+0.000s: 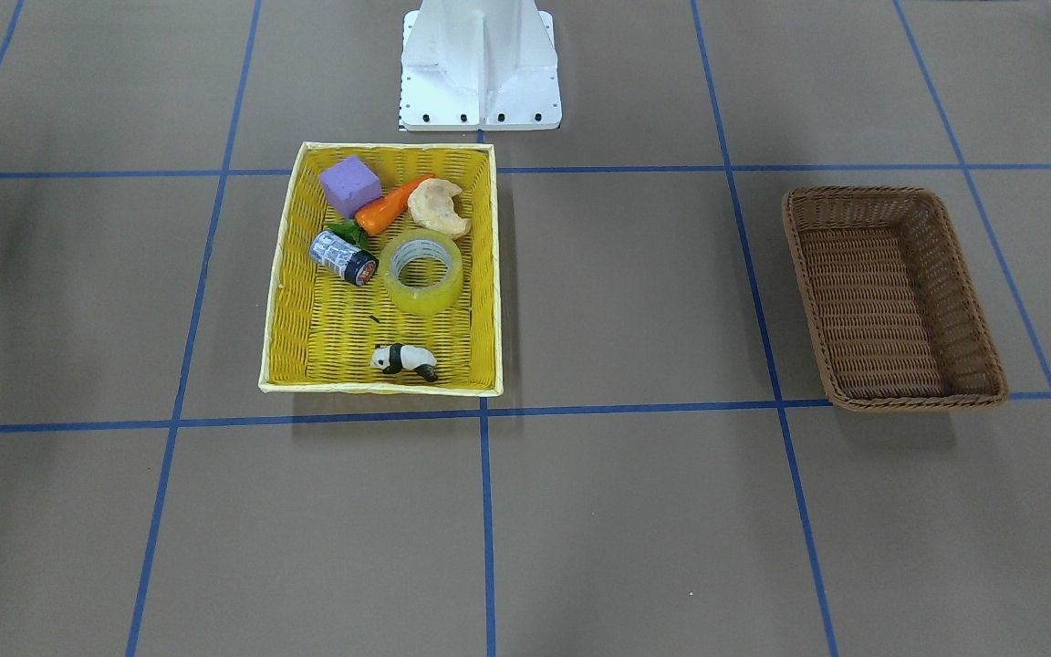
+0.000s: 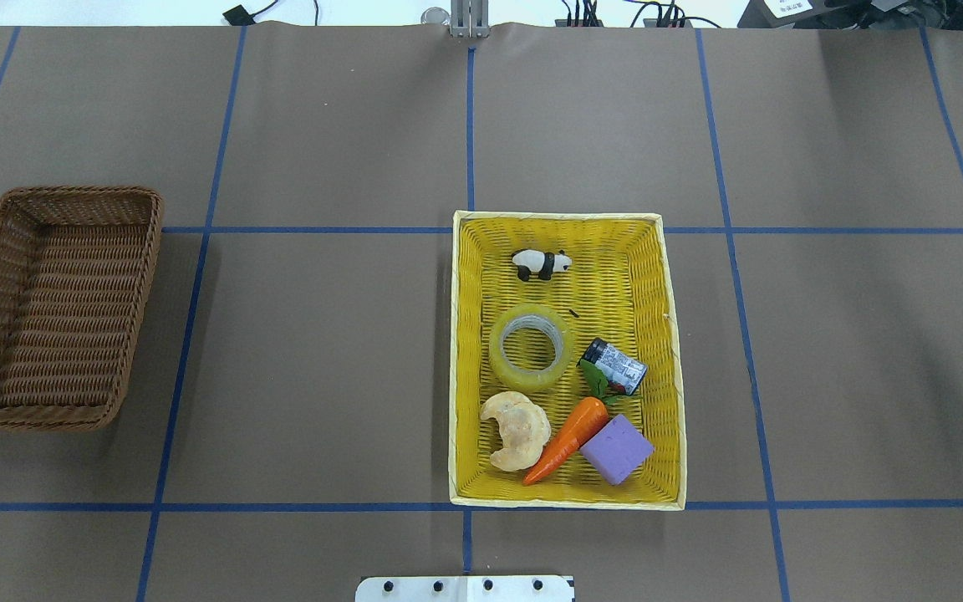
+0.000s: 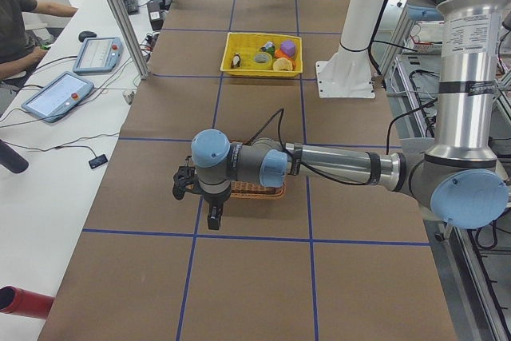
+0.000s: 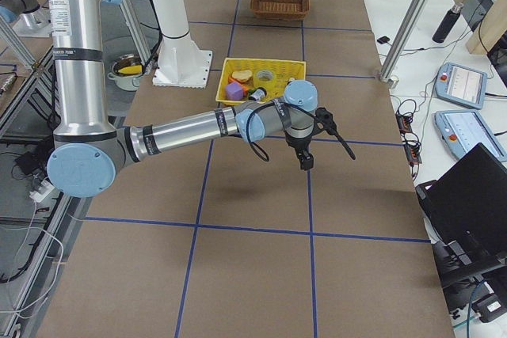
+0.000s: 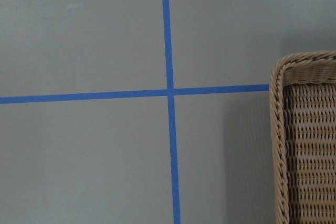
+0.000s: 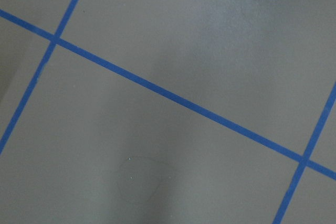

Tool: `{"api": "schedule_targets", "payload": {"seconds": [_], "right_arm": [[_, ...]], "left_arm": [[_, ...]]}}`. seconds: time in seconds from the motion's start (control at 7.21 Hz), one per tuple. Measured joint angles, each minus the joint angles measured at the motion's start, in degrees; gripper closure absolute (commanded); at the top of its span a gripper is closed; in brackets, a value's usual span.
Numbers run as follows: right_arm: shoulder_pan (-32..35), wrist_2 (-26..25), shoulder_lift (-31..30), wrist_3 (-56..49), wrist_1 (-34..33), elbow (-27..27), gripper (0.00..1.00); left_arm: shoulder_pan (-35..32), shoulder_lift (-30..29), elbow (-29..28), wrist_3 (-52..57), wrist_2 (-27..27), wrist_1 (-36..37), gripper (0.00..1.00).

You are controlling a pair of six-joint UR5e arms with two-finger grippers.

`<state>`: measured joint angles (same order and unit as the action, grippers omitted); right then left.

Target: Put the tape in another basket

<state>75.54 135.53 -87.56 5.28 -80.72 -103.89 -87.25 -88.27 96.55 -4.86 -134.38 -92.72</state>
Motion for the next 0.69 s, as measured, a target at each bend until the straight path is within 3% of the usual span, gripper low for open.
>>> {"api": "schedule_targets", "payload": {"seconds": [0.42,0.69], "right_arm": [[-11.36,-0.43,7.72,14.49,1.09,-1.78,0.0],[-19.43,-4.41,15.4,18.59,-1.63,-2.6,0.0]], "left_arm": [[0.05,0.39,-0.31,0.2,-0.09,0.01,0.02],[0.08,0.82,-0.34,0.26,-0.1,0.06,0.02]]}}
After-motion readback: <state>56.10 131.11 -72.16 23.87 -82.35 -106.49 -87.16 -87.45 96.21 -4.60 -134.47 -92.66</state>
